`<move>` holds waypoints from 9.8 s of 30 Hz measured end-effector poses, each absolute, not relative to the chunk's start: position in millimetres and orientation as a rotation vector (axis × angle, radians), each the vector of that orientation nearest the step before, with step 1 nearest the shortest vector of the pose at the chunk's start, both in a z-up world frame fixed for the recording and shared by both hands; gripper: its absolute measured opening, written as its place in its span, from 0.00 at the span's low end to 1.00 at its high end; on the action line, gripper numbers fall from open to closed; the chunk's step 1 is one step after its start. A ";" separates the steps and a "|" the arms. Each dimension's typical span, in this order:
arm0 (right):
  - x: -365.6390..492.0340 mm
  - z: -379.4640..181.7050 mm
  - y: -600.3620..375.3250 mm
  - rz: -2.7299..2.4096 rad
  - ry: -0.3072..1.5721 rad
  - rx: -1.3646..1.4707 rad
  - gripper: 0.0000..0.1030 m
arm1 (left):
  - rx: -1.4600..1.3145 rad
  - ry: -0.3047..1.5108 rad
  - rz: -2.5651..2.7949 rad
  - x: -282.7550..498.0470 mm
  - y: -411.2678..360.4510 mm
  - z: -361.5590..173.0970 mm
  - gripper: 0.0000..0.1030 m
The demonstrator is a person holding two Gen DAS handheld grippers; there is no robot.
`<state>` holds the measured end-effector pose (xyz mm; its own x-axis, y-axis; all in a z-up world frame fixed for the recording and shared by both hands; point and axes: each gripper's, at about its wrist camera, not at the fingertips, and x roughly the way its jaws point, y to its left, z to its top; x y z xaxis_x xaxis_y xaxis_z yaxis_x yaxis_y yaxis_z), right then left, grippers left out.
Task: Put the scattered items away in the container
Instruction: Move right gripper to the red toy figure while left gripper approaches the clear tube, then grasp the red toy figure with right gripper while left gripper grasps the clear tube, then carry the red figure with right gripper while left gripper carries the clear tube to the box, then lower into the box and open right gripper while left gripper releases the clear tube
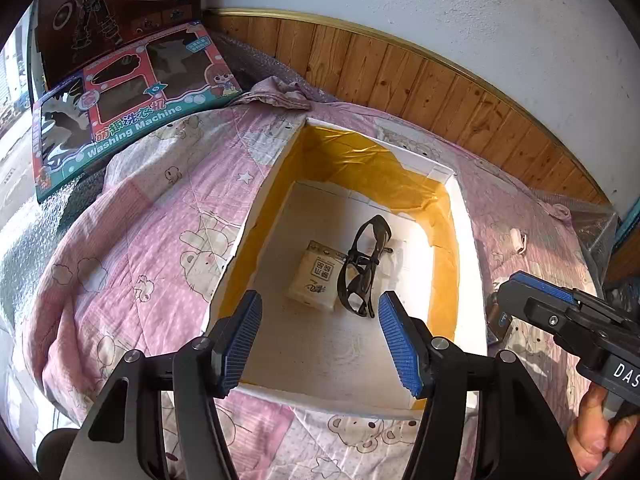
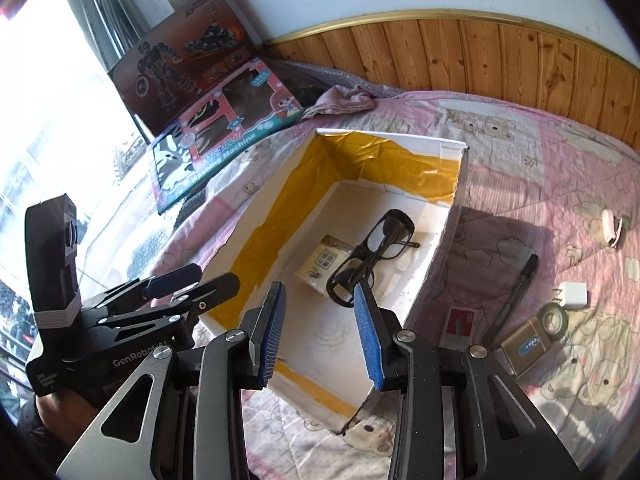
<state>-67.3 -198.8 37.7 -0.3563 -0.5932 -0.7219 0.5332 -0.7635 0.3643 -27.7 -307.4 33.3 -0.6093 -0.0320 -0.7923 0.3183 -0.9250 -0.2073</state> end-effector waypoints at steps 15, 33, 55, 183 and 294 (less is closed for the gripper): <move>-2.2 52.4 -102.8 -2.134 -0.246 1.117 0.37 | 1.238 0.346 -2.782 8.6 -218.0 64.0 0.60; 23.8 -42.2 83.7 -2.450 -0.345 1.553 0.37 | 1.451 0.297 -2.884 0.7 -126.1 27.2 0.60; -15.4 -129.9 49.4 -2.265 0.224 1.837 0.41 | 1.768 0.460 -2.742 -49.5 -91.6 -56.9 0.60; -11.3 17.9 -51.3 -2.360 -0.196 1.379 0.29 | 1.280 0.456 -2.813 -7.0 -189.4 53.3 0.19; -187.1 32.5 -300.4 -2.058 0.054 1.340 0.38 | 1.317 0.729 -2.553 -45.9 -347.0 13.6 0.39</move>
<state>-187.1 -300.4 32.5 -0.2461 -0.5087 -0.8250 0.5514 -0.7735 0.3124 -45.9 -347.0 13.6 -0.5923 0.0643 -0.8032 0.3696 -0.8641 -0.3418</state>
